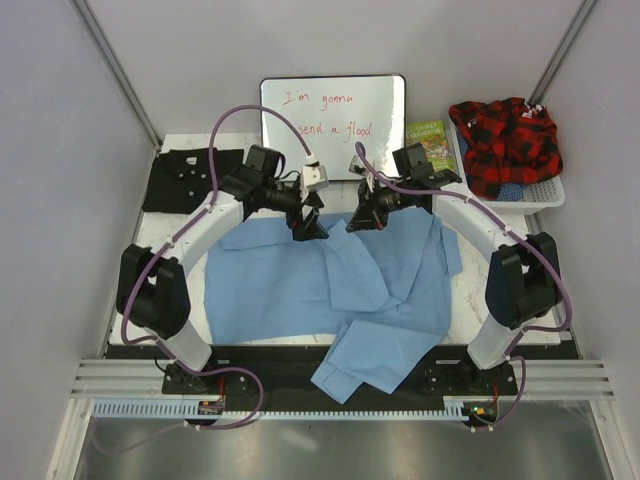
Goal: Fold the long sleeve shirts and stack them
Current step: Fold the shirt
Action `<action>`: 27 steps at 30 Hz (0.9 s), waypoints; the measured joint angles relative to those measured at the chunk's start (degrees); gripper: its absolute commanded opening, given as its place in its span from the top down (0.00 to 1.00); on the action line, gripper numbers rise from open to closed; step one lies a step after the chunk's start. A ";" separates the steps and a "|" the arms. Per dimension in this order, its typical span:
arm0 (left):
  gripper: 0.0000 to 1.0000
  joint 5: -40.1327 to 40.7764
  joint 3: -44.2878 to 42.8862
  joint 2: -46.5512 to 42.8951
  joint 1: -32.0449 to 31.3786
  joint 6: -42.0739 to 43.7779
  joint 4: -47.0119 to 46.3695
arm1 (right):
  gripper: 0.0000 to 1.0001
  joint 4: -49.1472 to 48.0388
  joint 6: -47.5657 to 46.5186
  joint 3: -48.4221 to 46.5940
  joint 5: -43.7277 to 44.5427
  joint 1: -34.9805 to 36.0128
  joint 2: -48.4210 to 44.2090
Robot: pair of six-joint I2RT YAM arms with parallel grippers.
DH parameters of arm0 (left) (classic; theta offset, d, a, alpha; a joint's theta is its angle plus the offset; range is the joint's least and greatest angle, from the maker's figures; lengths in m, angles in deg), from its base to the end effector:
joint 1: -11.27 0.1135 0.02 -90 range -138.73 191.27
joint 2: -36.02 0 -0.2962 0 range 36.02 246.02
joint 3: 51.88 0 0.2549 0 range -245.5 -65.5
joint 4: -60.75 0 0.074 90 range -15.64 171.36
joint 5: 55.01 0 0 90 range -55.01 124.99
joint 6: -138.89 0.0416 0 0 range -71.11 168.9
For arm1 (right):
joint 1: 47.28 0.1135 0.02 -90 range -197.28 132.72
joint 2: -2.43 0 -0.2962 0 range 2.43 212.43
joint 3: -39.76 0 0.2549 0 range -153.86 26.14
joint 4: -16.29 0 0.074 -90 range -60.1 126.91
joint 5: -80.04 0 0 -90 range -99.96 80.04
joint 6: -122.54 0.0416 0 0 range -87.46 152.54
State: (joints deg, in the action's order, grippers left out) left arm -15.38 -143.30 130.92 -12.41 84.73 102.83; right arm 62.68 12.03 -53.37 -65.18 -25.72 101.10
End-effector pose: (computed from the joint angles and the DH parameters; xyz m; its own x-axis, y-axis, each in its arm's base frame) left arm 0.3261 -0.1780 0.3214 -0.0909 0.4477 -0.8896 0.9909 0.1301 -0.0358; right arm 0.3396 0.1709 0.3048 -0.4473 -0.3916 -0.8041 -0.8940 0.2212 0.3896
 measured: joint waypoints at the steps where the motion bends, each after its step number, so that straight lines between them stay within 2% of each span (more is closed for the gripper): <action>1: 0.02 -0.17 0.66 -0.33 -0.26 0.55 0.15 | 1.00 0.81 -0.55 0.00 -0.02 0.11 -0.44; 5: 0.05 -0.33 2.84 -1.07 -1.05 1.70 0.46 | 1.00 3.23 -2.34 0.00 -0.26 0.83 -2.38; 9: 0.13 -0.28 3.48 -1.14 -1.95 1.66 0.81 | 1.00 5.53 -3.43 0.00 -0.44 2.19 -4.33; 11: 0.32 -0.31 3.52 -1.27 -2.82 1.57 0.92 | 1.00 6.58 -3.96 0.00 -0.46 3.10 -5.44; 12: 0.50 -0.44 3.54 -1.33 -3.21 1.31 1.01 | 1.00 7.17 -4.22 0.02 -0.46 3.45 -6.01; 14: 0.69 -1.01 3.87 -1.99 -4.11 0.35 1.14 | 1.00 8.09 -4.59 0.04 -0.46 4.09 -7.04; 15: 0.89 -1.29 4.31 -2.67 -4.61 0.22 1.33 | 1.00 8.46 -4.70 0.09 -0.48 4.24 -7.50; 16: 0.98 -1.62 4.90 -3.74 -5.09 -0.13 1.57 | 1.00 8.87 -4.87 0.13 -0.44 4.35 -8.09; 17: 0.98 -1.97 5.68 -5.11 -5.62 -0.79 1.95 | 0.89 9.22 -4.96 0.17 -0.42 4.37 -8.79; 19: 0.98 -2.32 7.43 -8.83 -6.75 -1.64 2.89 | 0.74 9.88 -5.20 0.46 -0.33 4.35 -10.56; 20: 0.98 -2.38 8.57 -11.21 -7.34 -2.01 3.15 | 0.59 9.92 -5.16 0.66 -0.33 4.33 -11.54; 22: 0.98 -2.40 10.75 -16.06 -8.35 -2.84 4.04 | 0.48 10.25 -4.22 1.11 -0.46 3.91 -13.27; 23: 0.98 -2.23 12.24 -19.23 -9.18 -3.37 4.35 | 0.38 10.40 -3.72 1.38 -0.76 3.48 -14.10; 27: 0.98 -1.44 15.67 -28.98 -13.16 -4.94 6.47 | 0.34 10.12 -0.09 1.44 -2.19 -2.95 -15.37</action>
State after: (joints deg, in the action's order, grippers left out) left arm -16.82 -127.63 101.93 -25.57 79.79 109.30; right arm 72.80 11.94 -51.92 -67.36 -28.67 85.74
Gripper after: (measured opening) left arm 0.026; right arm 0.640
